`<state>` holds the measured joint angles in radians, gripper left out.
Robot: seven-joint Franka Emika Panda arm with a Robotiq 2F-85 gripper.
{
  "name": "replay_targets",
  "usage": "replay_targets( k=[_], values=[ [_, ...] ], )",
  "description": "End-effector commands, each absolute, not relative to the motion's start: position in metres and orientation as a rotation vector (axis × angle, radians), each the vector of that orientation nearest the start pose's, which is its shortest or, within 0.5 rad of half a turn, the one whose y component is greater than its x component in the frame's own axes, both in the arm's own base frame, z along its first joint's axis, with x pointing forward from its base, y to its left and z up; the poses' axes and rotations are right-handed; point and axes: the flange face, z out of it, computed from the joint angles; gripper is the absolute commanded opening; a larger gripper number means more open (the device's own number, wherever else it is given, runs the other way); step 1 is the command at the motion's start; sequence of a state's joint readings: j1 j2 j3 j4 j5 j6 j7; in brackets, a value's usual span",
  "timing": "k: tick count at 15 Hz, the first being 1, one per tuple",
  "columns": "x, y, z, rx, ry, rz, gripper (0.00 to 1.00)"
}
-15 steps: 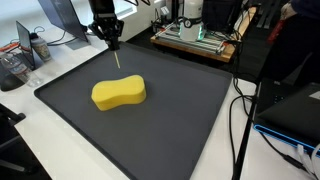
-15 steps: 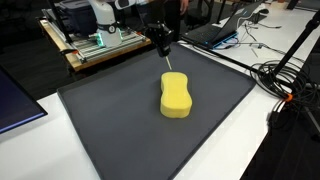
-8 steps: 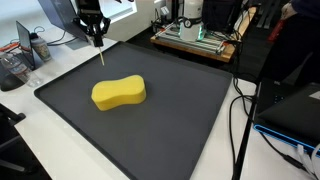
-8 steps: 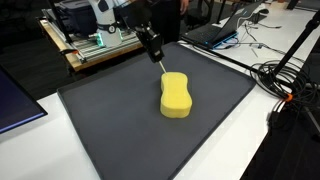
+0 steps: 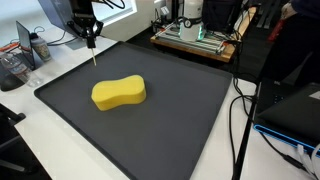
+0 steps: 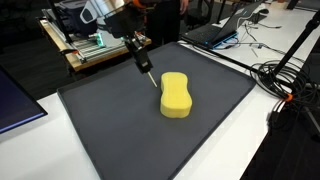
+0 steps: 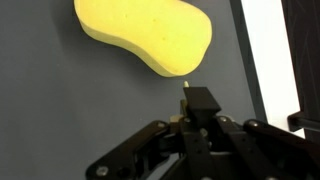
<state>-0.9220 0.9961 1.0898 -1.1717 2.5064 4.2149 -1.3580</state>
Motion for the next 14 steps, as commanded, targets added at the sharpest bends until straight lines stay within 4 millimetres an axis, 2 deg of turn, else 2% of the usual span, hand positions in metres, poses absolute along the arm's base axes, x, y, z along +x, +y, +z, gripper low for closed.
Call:
replay_targets(
  k=[1,4,5,7,14],
  values=[
    [0.575,-0.202,0.341,-1.696,2.149,-0.073,0.12],
    [0.575,-0.205,0.34,-1.692,2.148,-0.074,0.12],
    [0.576,-0.204,0.334,-1.7,2.161,-0.062,0.03],
    [0.576,-0.208,0.328,-1.684,2.154,-0.005,0.03],
    [0.565,-0.217,0.283,-1.626,2.174,0.129,0.03]
  ],
)
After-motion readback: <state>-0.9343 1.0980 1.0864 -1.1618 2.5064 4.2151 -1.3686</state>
